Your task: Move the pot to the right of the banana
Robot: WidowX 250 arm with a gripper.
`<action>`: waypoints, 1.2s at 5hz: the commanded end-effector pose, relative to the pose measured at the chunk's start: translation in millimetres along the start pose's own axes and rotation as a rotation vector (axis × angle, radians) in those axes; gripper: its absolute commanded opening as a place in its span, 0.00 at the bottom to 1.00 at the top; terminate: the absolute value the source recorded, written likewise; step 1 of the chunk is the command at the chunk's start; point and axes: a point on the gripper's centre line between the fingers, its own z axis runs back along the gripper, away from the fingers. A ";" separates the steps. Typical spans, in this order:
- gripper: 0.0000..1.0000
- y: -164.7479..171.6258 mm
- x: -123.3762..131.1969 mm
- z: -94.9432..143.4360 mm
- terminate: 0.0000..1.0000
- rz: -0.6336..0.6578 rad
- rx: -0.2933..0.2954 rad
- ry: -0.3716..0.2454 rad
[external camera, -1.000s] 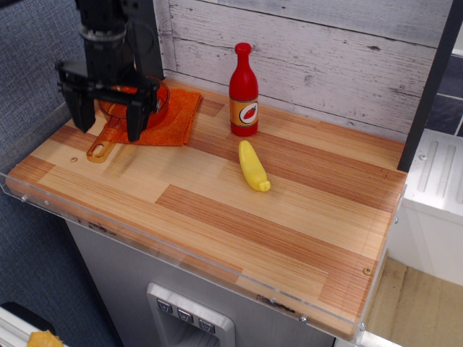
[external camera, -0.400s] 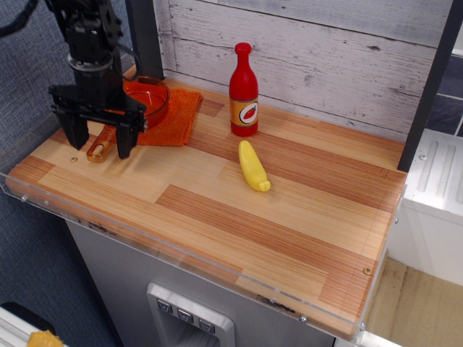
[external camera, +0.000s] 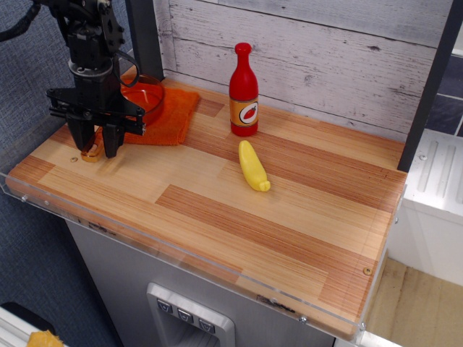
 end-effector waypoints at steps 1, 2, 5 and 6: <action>0.00 3.2 1.8 35.1 0.00 0.007 0.027 -0.065; 0.00 2.7 4.2 43.4 0.00 0.008 0.022 -0.095; 0.00 -16.9 -11.8 72.6 0.00 0.043 0.033 -0.126; 0.00 -26.4 -30.1 77.4 0.00 0.080 0.022 -0.088</action>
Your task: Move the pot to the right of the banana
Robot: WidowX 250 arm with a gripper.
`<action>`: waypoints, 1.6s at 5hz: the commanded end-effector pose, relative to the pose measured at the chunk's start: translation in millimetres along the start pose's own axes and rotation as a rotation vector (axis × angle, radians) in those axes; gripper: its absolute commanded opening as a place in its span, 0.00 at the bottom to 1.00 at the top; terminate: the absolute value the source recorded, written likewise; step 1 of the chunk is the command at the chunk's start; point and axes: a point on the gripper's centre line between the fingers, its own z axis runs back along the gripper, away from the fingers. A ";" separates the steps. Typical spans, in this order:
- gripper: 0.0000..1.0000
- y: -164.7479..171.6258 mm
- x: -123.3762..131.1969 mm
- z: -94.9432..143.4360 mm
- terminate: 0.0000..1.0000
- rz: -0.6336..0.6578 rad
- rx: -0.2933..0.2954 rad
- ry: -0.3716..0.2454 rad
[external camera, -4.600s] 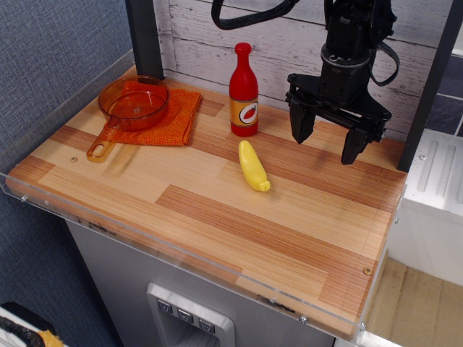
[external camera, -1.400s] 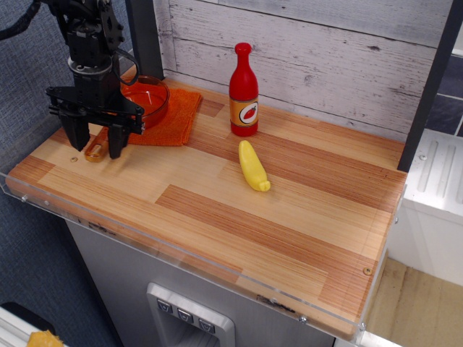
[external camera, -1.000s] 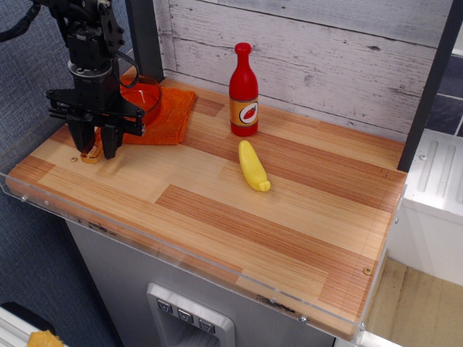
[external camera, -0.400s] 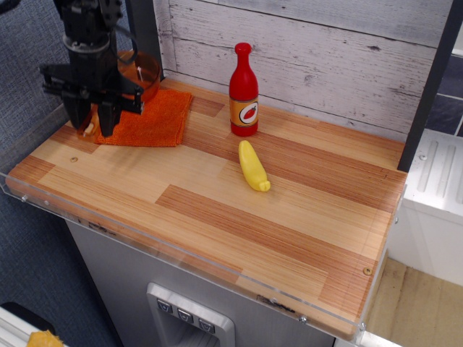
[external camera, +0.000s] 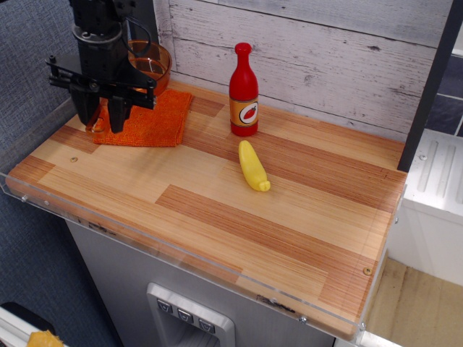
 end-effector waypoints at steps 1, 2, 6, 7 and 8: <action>0.00 -13.6 -38.4 26.1 0.00 0.066 -0.006 -0.005; 0.00 -35.5 -54.4 28.9 0.00 -0.008 -0.038 0.000; 0.00 -150.6 -72.2 57.9 0.00 -0.336 -0.254 -0.033; 0.00 -165.5 -52.9 57.2 0.00 -0.324 -0.267 -0.049; 0.00 -175.4 -37.4 47.5 0.00 -0.300 -0.234 -0.053</action>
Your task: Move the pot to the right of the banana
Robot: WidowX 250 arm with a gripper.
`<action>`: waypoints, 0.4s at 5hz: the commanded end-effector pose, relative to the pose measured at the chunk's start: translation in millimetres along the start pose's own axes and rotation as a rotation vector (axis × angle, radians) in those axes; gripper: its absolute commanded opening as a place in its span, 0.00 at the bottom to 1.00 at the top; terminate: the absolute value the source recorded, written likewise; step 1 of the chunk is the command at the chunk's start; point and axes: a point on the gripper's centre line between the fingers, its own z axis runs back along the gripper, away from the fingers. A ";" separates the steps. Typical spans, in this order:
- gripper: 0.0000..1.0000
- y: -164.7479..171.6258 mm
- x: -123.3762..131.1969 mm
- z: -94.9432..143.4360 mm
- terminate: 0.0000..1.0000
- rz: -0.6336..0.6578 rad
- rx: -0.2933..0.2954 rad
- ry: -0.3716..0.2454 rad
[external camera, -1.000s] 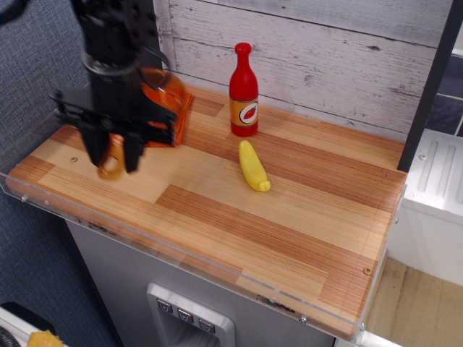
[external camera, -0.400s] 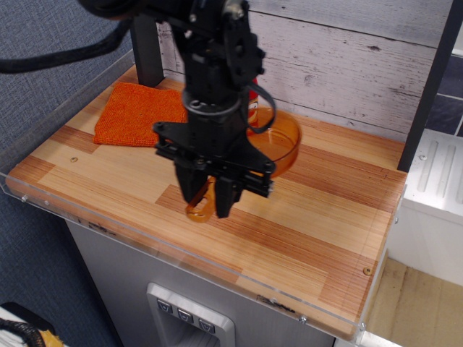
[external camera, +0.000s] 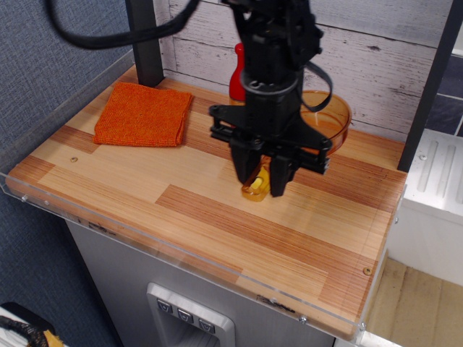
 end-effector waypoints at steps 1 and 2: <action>0.00 -11.5 25.3 -11.2 0.00 0.042 0.092 -0.064; 0.00 -17.3 32.1 -21.0 0.00 0.108 0.037 -0.074</action>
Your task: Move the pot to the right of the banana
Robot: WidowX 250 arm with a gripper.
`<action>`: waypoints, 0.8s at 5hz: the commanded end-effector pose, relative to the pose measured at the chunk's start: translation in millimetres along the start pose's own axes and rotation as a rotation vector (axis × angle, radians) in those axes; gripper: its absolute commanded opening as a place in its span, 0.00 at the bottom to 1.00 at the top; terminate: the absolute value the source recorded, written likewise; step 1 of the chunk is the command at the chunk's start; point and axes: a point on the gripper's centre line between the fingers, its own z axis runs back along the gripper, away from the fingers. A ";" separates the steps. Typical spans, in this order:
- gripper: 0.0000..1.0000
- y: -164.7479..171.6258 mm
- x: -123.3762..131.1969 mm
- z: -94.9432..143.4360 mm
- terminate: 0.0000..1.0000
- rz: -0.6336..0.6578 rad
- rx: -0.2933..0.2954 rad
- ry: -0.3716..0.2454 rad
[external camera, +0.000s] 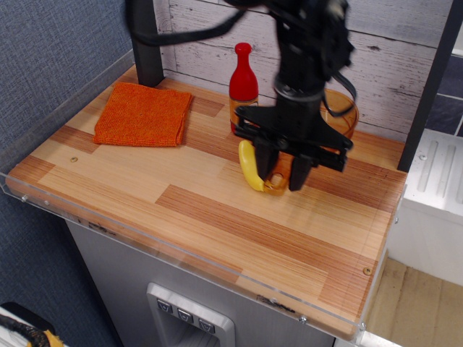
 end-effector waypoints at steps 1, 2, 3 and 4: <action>0.00 -14.9 8.7 10.5 0.00 0.129 -0.058 -0.047; 0.00 -17.9 10.6 7.7 0.00 0.191 -0.086 -0.009; 0.00 -22.0 10.1 4.7 0.00 0.187 -0.065 0.017; 0.00 -26.5 10.6 5.7 0.00 0.181 -0.052 0.012</action>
